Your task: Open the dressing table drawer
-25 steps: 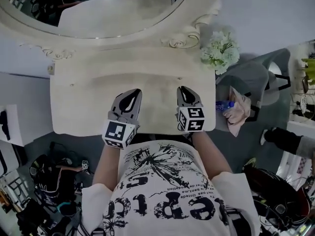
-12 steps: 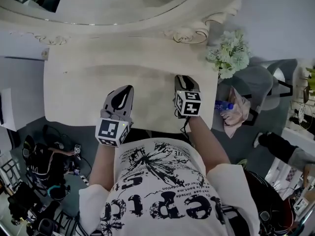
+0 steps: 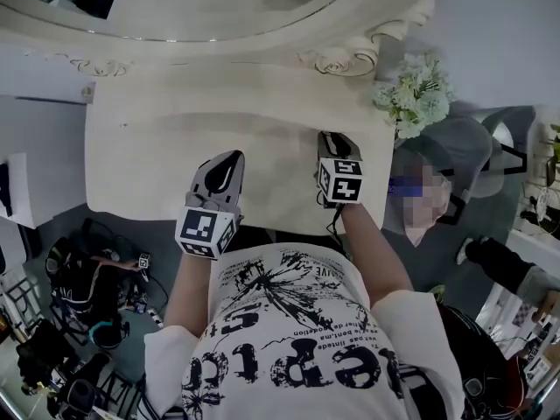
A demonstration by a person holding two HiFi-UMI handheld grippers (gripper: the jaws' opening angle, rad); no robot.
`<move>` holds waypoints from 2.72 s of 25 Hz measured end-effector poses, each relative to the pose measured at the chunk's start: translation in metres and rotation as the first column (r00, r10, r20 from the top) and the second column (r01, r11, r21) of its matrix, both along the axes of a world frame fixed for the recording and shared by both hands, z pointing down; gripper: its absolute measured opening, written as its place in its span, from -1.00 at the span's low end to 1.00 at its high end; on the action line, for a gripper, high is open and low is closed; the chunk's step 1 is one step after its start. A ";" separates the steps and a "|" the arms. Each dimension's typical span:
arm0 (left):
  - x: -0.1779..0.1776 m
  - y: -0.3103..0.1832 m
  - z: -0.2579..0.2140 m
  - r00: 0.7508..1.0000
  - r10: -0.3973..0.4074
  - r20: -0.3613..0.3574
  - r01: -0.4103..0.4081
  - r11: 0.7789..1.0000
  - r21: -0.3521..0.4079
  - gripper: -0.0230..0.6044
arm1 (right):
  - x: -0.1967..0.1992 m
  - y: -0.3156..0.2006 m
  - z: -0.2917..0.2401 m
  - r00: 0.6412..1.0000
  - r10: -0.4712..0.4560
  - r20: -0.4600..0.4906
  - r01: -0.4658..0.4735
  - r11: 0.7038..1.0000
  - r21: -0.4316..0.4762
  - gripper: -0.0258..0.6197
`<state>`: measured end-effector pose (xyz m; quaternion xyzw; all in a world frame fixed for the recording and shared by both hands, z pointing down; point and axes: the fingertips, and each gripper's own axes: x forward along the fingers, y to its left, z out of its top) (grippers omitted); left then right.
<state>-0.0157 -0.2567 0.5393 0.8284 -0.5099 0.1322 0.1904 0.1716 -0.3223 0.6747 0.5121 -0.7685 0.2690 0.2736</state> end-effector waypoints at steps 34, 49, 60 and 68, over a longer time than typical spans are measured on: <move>0.015 0.019 -0.021 0.986 0.165 -0.004 -0.165 0.986 0.030 -0.86 | 0.003 0.070 -0.019 0.992 0.126 0.020 -0.125 0.990 -0.073 -0.54; 0.025 0.006 -0.090 0.976 0.216 0.010 -0.213 0.954 0.209 -0.86 | 0.002 0.053 -0.177 0.982 0.108 0.157 -0.155 0.930 0.333 -0.84; 0.032 -0.004 -0.142 0.977 0.215 0.004 -0.205 0.924 0.323 -0.86 | -0.005 0.069 -0.244 0.988 0.012 0.155 -0.093 0.842 0.532 -0.87; 0.042 -0.007 -0.141 0.970 0.242 -0.005 -0.228 0.923 0.311 -0.86 | -0.004 0.075 -0.246 0.988 -0.009 0.153 -0.079 0.825 0.559 -0.87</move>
